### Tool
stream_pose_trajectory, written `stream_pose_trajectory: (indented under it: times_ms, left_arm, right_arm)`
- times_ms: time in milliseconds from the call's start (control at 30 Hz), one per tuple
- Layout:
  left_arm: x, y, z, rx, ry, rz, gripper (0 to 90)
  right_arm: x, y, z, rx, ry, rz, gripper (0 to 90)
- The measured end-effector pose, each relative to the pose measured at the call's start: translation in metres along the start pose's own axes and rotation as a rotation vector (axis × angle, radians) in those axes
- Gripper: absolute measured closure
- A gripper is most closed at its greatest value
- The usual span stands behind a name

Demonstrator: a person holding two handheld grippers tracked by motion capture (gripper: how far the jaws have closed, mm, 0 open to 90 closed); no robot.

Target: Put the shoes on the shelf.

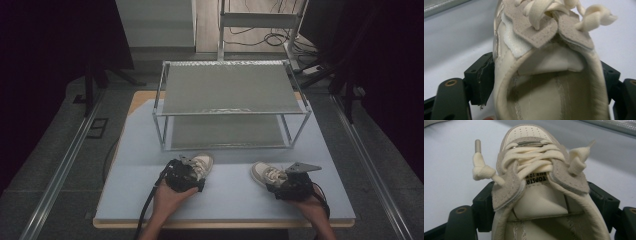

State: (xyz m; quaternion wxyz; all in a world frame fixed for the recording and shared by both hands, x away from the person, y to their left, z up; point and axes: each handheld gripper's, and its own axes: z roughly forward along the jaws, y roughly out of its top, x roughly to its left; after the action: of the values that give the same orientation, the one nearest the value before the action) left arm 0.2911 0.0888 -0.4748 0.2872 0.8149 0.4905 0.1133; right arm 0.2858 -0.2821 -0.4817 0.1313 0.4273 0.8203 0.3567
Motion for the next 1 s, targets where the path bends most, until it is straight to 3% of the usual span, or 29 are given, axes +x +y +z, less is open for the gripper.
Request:
stream_pose_trajectory:
  times_ms: [233,633,1000]
  left_arm:
    - [0.002,-0.004,-0.005,-0.042,0.016,0.004,28.9]
    - [0.007,-0.007,-0.011,-0.097,-0.037,-0.004,29.8]
    - [0.006,0.007,-0.017,-0.123,-0.04,0.014,29.8]
  right_arm:
    - [-0.001,0.001,-0.002,0.005,0.016,0.009,26.9]
    - [-0.002,0.003,-0.005,-0.025,0.021,0.046,27.8]
    - [0.001,0.028,-0.004,-0.075,0.01,0.052,27.9]
